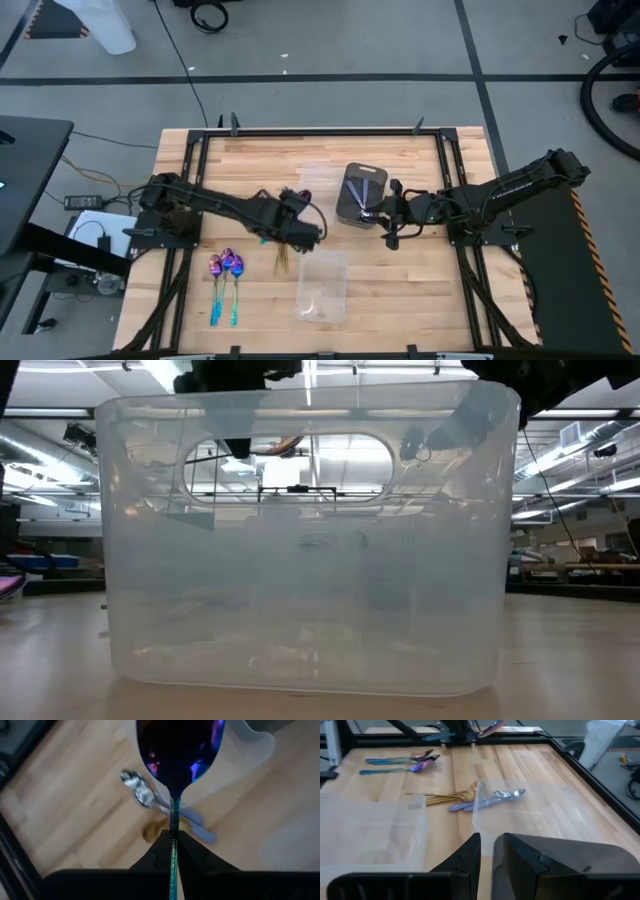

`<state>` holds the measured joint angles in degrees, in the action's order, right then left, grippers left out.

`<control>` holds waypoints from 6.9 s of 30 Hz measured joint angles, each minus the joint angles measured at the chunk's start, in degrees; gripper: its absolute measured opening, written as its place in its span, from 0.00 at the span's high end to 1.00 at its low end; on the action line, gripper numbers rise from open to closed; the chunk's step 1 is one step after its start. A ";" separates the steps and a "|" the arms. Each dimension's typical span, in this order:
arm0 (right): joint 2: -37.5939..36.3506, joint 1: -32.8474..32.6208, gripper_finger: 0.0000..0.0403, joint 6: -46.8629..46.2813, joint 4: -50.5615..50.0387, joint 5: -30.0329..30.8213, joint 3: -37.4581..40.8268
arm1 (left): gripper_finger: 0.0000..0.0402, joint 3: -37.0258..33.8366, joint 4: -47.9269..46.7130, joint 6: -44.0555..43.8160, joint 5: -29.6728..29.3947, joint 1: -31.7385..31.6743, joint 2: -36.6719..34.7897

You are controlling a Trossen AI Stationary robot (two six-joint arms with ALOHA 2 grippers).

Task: Sort silverware by color (type)
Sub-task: Put the blue spoon into the top transparent bin

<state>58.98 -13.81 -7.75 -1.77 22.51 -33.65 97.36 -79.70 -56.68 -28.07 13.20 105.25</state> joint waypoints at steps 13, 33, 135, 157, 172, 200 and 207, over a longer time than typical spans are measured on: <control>0.00 -0.02 0.77 -1.55 -1.98 0.36 0.00 | 0.95 0.20 9.41 18.23 0.13 -10.57 0.00; 0.00 -0.13 0.77 -4.76 -4.57 0.34 0.04 | 0.95 0.20 28.94 31.84 2.38 -18.54 0.00; 0.00 -0.87 0.77 -5.08 -5.14 0.38 0.07 | 0.63 -0.15 18.28 13.74 11.32 -14.95 5.36; 0.00 -0.87 0.77 -5.20 -5.15 0.36 0.04 | 0.63 -0.13 7.43 1.44 17.94 -3.99 4.39; 0.00 -0.87 0.77 -5.18 -5.58 0.34 0.04 | 0.63 -0.13 6.36 -7.25 20.39 3.70 4.46; 0.00 -0.87 0.77 1.84 0.17 0.34 0.04 | 0.63 -0.13 2.24 -34.80 20.48 19.02 4.46; 0.00 -0.87 0.77 4.34 3.18 0.34 0.04 | 0.63 -0.13 0.75 -42.50 20.48 23.17 4.46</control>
<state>58.98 -14.68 -3.41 1.41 22.85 -33.61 97.23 -78.95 -99.18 -7.60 36.36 109.71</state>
